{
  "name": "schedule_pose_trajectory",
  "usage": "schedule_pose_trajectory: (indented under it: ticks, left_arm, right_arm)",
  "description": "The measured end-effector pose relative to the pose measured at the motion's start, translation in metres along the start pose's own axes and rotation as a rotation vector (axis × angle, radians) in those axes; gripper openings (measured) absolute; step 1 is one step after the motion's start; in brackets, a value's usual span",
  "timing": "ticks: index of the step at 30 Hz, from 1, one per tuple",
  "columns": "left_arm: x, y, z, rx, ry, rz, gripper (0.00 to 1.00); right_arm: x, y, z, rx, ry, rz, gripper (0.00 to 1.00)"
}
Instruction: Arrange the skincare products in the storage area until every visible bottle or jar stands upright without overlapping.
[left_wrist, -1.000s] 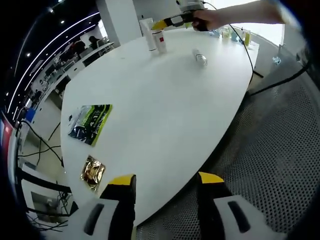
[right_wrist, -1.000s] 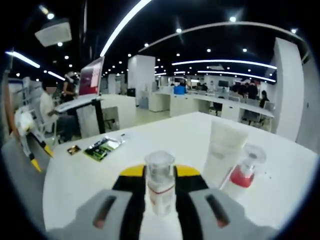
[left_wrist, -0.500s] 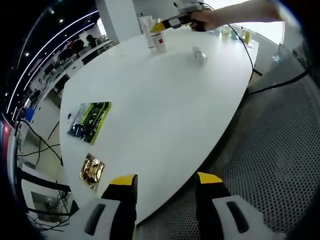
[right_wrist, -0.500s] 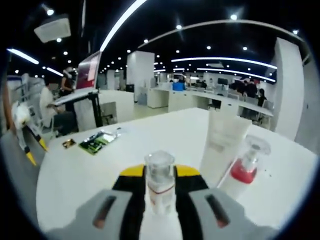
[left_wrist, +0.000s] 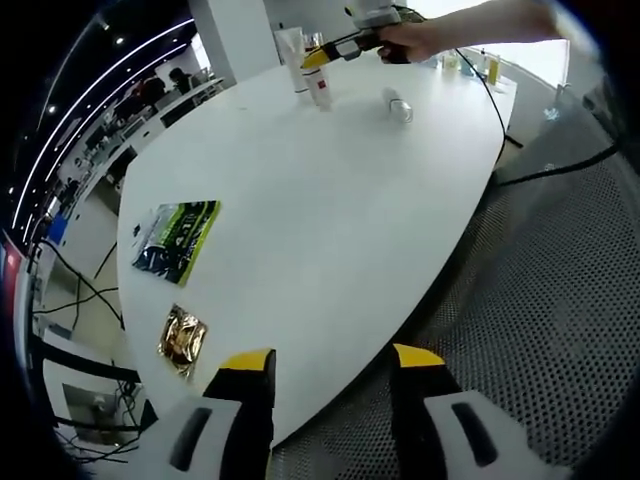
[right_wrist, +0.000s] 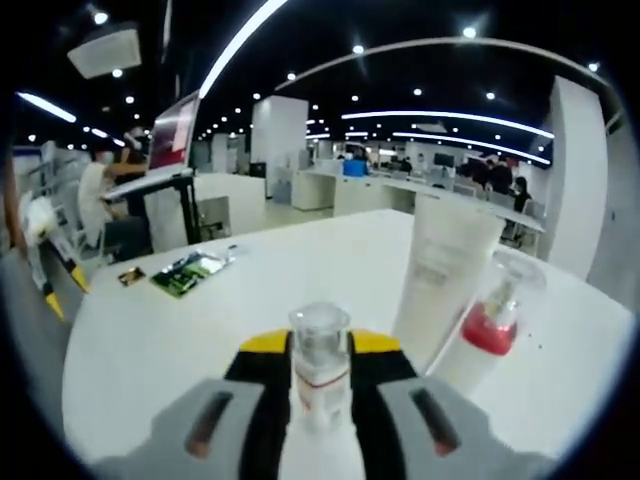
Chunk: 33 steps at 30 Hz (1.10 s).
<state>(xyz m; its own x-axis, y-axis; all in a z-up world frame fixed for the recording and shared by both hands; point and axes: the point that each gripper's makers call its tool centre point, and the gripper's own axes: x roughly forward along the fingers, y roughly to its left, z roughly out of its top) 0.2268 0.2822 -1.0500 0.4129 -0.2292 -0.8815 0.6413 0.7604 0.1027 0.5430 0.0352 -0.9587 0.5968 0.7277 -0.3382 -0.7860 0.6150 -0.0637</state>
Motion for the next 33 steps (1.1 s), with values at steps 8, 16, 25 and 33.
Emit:
schedule_pose_trajectory:
  ticks: [8, 16, 25, 33]
  left_arm:
    - [0.000, -0.001, -0.001, 0.000, 0.007, -0.003, 0.45]
    - [0.000, -0.003, 0.004, -0.017, -0.027, -0.016, 0.45]
    - [0.000, -0.002, 0.003, -0.012, -0.018, -0.014, 0.45]
    - [0.001, -0.002, 0.002, -0.009, -0.013, -0.013, 0.45]
  right_arm:
    - [0.001, -0.008, -0.002, 0.020, -0.018, -0.026, 0.20]
    - [0.000, -0.023, -0.002, 0.040, -0.039, -0.066, 0.20]
    - [-0.003, -0.029, -0.004, 0.067, -0.067, -0.076, 0.20]
    - [-0.004, -0.031, -0.005, 0.105, -0.061, -0.063, 0.20]
